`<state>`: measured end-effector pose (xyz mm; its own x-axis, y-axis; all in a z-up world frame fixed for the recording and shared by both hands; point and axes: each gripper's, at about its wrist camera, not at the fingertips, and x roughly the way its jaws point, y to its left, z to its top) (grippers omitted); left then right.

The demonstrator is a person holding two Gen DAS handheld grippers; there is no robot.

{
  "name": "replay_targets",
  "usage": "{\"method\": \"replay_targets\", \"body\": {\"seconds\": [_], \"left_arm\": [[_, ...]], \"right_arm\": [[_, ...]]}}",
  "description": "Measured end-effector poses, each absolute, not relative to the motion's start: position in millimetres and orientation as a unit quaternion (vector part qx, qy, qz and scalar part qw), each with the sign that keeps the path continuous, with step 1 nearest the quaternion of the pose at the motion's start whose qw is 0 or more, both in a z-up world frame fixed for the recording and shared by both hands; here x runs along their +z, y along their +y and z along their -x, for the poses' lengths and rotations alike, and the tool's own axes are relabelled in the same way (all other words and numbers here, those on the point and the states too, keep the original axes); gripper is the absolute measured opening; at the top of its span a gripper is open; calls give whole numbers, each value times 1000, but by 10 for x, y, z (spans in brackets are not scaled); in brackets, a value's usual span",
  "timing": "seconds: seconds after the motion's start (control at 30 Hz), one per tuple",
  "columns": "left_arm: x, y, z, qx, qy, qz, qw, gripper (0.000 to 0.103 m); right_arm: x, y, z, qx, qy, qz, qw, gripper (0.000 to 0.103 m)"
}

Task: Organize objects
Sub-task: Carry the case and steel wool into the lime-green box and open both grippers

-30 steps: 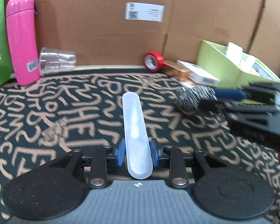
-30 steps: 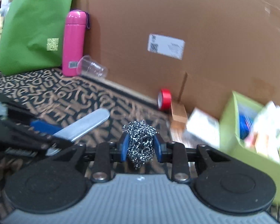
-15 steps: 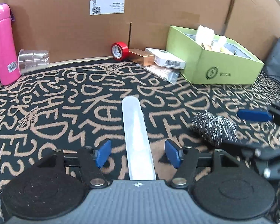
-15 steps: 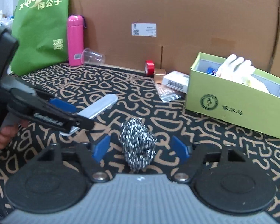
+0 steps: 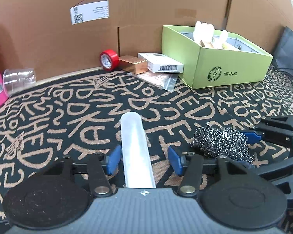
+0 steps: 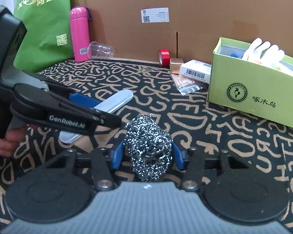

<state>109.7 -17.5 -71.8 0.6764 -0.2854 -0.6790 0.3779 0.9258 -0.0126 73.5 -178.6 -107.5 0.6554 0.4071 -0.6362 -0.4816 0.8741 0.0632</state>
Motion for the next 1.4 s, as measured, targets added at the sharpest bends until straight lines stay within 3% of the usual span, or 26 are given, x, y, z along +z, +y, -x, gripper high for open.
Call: {"method": "replay_targets", "body": {"seconds": [0.07,0.13,0.4,0.7,0.9,1.13,1.4], "left_arm": [[-713,-190,-1095,-183,359,-69,913,51],[-695,-179,-1089,-185,360,-65,912,29],[-566,-209,-970,-210,366,-24,906,28],[171,-704,-1070,-275,265,-10,924,28],[481,-1177,-1461,-290,242,-8,926,28],[435,-1670,-2025,-257,251,-32,933,28],[177,-1905,-2379,-241,283,-47,927,28]], "right_arm": [[-1073,-1786,-724,241,332,60,910,41],[-1072,-1802,-705,240,331,60,911,40],[-967,-1928,-601,245,323,38,913,39],[-397,-2376,-561,184,244,48,951,38],[1,-2798,-737,104,186,72,974,38],[169,-3292,-1281,8,156,65,986,38],[-187,-3618,-1952,-20,191,43,980,38]]}}
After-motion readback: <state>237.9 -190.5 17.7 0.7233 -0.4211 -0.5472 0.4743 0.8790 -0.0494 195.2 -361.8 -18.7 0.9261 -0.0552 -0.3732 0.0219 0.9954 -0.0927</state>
